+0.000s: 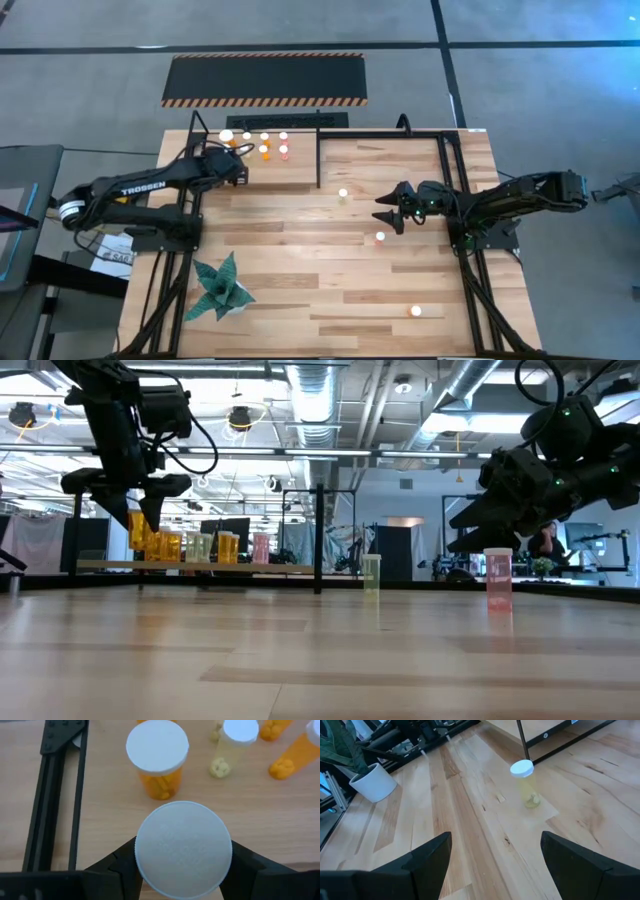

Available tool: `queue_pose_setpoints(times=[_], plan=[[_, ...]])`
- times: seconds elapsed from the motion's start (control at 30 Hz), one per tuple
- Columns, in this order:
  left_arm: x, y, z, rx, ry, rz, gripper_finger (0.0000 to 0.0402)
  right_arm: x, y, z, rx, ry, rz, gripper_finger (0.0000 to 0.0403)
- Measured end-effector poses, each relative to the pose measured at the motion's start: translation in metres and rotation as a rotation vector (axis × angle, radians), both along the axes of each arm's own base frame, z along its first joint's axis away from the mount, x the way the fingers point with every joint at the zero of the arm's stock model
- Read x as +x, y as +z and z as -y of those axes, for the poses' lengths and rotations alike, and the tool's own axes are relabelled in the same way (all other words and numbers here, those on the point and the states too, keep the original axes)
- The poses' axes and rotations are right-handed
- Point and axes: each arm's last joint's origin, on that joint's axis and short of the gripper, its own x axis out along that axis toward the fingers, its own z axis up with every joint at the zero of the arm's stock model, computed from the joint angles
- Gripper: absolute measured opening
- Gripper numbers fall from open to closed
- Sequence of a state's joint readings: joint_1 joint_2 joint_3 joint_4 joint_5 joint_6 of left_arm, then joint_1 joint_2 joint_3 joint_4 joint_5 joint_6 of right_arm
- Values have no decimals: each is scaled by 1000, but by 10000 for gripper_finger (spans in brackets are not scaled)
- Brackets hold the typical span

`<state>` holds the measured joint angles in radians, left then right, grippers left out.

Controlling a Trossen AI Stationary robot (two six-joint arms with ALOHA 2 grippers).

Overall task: Pick and place medicine bottles onto shelf by color
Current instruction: Put the big orange pill bottle aligned with the other orange pill bottle on the shelf

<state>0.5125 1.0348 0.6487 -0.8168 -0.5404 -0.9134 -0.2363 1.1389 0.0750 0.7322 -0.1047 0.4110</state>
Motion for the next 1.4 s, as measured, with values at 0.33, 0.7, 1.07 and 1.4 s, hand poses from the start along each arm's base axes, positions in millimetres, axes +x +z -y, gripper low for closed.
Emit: queue_pose_setpoints(times=[0.33, 0.7, 1.07, 1.4], plan=[[8, -14, -5, -30, 43, -56, 186, 0, 0, 0, 0, 0, 0, 327], [10, -18, -7, -29, 107, -39, 186, 0, 0, 0, 1, 0, -5, 327], [11, -17, -8, 2, 120, -37, 205, 0, -1, 0, 2, 0, -9, 327], [12, -18, -9, 7, 118, -37, 209, -1, -2, 0, 6, 0, -27, 327]])
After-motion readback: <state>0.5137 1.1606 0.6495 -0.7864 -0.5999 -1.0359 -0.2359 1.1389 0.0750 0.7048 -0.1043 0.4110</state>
